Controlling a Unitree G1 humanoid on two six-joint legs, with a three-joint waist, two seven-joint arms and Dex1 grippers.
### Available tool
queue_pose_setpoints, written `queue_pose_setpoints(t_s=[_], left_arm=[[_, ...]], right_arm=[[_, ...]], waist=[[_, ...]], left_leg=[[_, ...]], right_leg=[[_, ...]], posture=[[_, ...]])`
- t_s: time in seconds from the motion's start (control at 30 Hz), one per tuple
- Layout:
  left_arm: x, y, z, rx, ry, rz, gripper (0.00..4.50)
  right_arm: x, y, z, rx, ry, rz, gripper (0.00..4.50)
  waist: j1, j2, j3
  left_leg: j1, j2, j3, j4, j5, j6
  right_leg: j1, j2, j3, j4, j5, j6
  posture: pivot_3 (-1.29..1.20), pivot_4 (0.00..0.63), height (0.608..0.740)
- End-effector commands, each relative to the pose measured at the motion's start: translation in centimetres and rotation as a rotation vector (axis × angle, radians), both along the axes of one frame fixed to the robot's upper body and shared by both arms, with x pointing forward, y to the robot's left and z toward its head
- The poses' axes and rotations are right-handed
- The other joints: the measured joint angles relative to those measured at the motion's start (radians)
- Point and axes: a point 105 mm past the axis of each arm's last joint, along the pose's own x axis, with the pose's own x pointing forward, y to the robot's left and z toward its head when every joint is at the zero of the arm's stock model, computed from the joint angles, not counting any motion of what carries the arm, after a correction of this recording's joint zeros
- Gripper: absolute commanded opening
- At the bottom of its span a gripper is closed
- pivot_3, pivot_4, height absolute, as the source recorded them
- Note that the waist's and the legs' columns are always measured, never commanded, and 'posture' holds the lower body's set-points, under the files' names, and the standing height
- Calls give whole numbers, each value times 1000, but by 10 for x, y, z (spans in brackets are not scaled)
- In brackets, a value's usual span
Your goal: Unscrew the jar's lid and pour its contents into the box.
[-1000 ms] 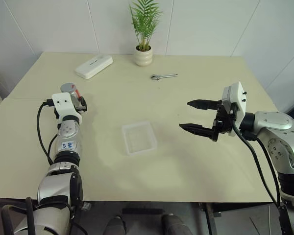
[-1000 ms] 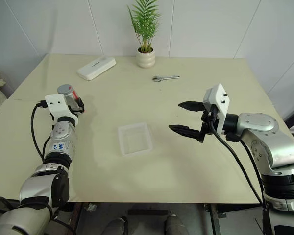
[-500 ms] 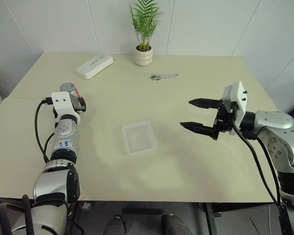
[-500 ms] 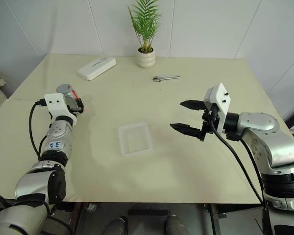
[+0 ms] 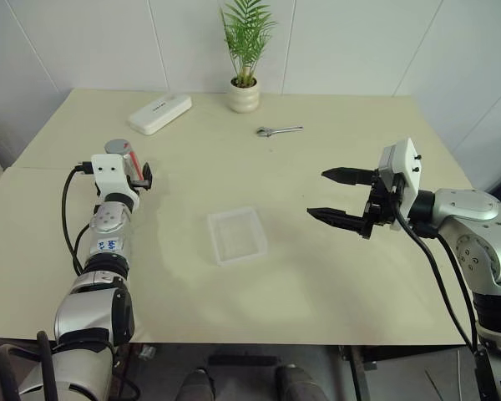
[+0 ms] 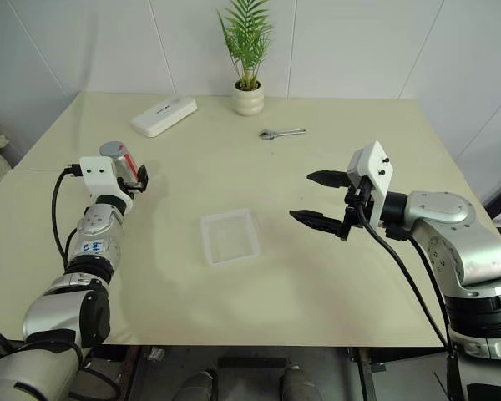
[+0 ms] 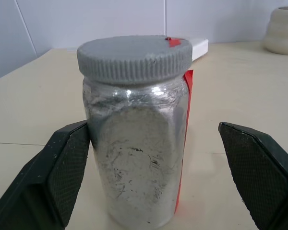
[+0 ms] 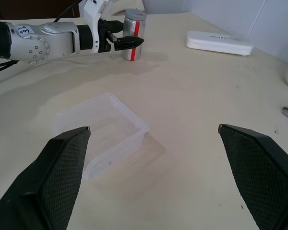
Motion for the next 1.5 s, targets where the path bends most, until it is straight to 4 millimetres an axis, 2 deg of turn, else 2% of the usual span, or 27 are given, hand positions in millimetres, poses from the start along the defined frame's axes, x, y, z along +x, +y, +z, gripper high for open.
queue_pose_setpoints(t_s=[0.03, 0.6, 0.7, 0.83, 1.07, 1.23, 1.4, 1.5], left_arm=[[0, 5, 22, 16, -64, -7, 4454], [-1, 18, 24, -45, -72, 73, 4454], [-1, 19, 25, -48, -76, 78, 3872], [-2, 18, 26, -45, -80, 68, 2674], [-2, 17, 24, -25, -70, 34, 2595], [-3, 9, 25, -47, -84, -55, 2595], [-10, -20, 23, -40, -94, -344, 2595], [-17, -27, 21, -36, -86, -451, 2595]], right_arm=[[-4, 0, 14, 8, -70, 3, 4500], [-3, -3, 16, 1, -74, -7, 4500], [-3, -3, 16, -2, -75, -8, 4500], [-3, -3, 16, -4, -74, -9, 4500], [-4, -4, 16, -5, -72, -10, 4500], [-4, -4, 16, -4, -70, -11, 4500], [-5, -5, 15, -5, -69, -13, 4500], [-6, -5, 14, -4, -66, -12, 4500]], waist=[[0, 0, 0], [-1, 0, 0], [0, 0, 0], [-1, 0, 0], [-1, 0, 0], [-1, 0, 0], [-1, 0, 0], [-2, 0, 0]], left_leg=[[0, 0, 0, 0, 0, 0], [0, 0, 0, 0, 0, 0], [0, 0, 0, 0, 0, 0], [0, 0, 0, 0, 0, 0], [0, 0, 0, 0, 0, 0], [0, 0, 0, 0, 0, 0], [0, 0, 0, -1, 0, 0], [0, 0, 0, -1, 0, 0]], right_leg=[[0, 0, 0, 0, 0, 0], [0, 0, 0, 0, 0, 0], [0, 0, 0, 0, 0, 0], [0, 0, 0, 0, 0, 0], [0, 0, 0, 0, 0, 0], [0, 0, 0, 0, 0, 0], [0, 0, 0, 0, 0, 0], [0, 0, 0, 0, 0, 0]], posture=[[0, 150, 740], [0, 150, 740], [0, 150, 740], [0, 150, 740], [0, 150, 740], [0, 150, 740], [0, 150, 740], [0, 150, 740]])
